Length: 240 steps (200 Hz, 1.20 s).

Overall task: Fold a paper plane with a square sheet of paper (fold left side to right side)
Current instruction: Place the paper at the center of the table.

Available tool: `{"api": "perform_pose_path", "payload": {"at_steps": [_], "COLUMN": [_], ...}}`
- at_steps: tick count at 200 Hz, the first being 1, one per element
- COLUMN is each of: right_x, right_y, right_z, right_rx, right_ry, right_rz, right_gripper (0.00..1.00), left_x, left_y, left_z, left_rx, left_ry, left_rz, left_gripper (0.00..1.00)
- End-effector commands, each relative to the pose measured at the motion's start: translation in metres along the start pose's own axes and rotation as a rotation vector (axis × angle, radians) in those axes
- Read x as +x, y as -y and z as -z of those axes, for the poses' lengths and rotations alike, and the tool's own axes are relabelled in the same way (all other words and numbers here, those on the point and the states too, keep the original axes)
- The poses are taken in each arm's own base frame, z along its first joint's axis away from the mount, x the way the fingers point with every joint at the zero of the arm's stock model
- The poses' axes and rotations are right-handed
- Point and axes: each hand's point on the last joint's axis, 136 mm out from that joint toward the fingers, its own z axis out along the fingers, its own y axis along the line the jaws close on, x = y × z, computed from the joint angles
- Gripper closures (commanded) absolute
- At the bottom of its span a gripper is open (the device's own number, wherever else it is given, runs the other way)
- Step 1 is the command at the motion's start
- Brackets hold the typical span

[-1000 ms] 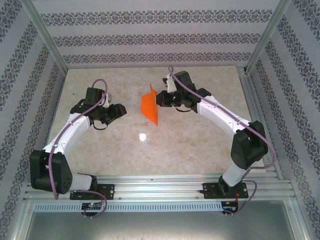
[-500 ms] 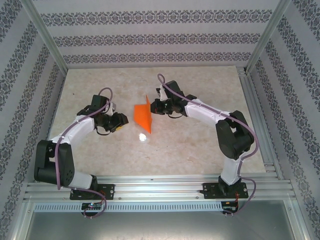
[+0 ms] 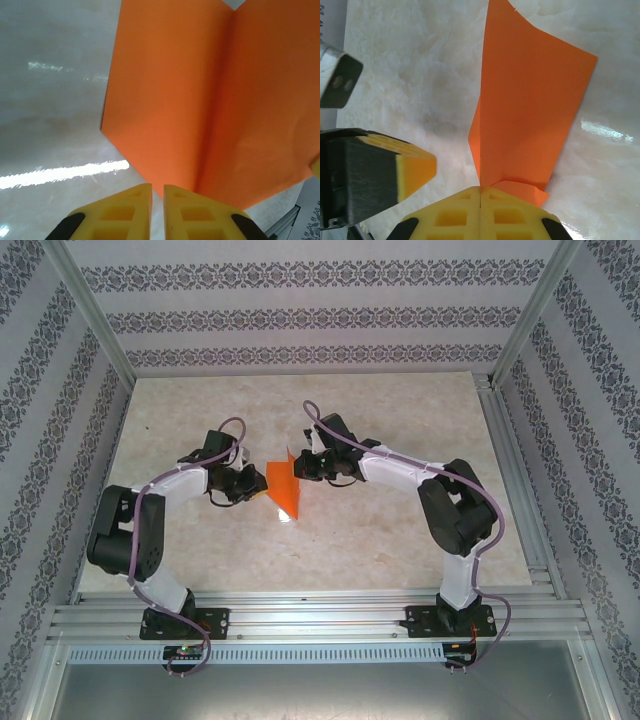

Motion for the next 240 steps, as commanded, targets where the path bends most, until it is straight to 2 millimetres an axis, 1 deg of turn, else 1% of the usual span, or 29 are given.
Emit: {"api": "perform_pose_path", "payload": {"at_steps": [1,27,54,87,117,131,183,222,240], "right_x": [0.003,0.005,0.007,0.007,0.005,0.006,0.004,-0.002,-0.002], "right_y": [0.001,0.000,0.002,0.006,0.017,0.024,0.044,0.052,0.053], "right_z": [-0.011,-0.015,-0.020,-0.025,-0.029,-0.031,-0.035,-0.039,-0.040], "right_rx": [-0.005,-0.020,-0.027,-0.043,-0.027,-0.009,0.035,0.040,0.039], "right_ry": [-0.008,-0.027,-0.048,-0.067,-0.079,-0.086,-0.106,-0.115,-0.125], "right_rz": [-0.001,0.009,0.016,0.022,0.033,0.034,0.062,0.085,0.092], "right_gripper": [1.00,1.00,1.00,1.00,1.00,1.00,1.00,1.00,1.00], "left_x": [-0.021,-0.026,-0.029,-0.028,-0.024,-0.022,-0.016,-0.013,-0.011], "left_y": [0.023,0.020,0.015,0.001,-0.014,-0.022,-0.036,-0.045,-0.047], "left_z": [-0.011,-0.029,-0.039,-0.049,-0.058,-0.060,-0.064,-0.067,-0.069], "left_rx": [0.051,0.034,0.008,-0.041,-0.089,-0.117,-0.183,-0.221,-0.232], "left_ry": [0.038,0.020,0.017,0.003,-0.011,-0.017,-0.033,-0.039,-0.043], "left_rz": [-0.043,-0.037,-0.037,-0.022,-0.010,-0.004,-0.007,-0.006,-0.008], "left_gripper": [0.85,0.86,0.86,0.86,0.86,0.87,0.87,0.88,0.88]}}
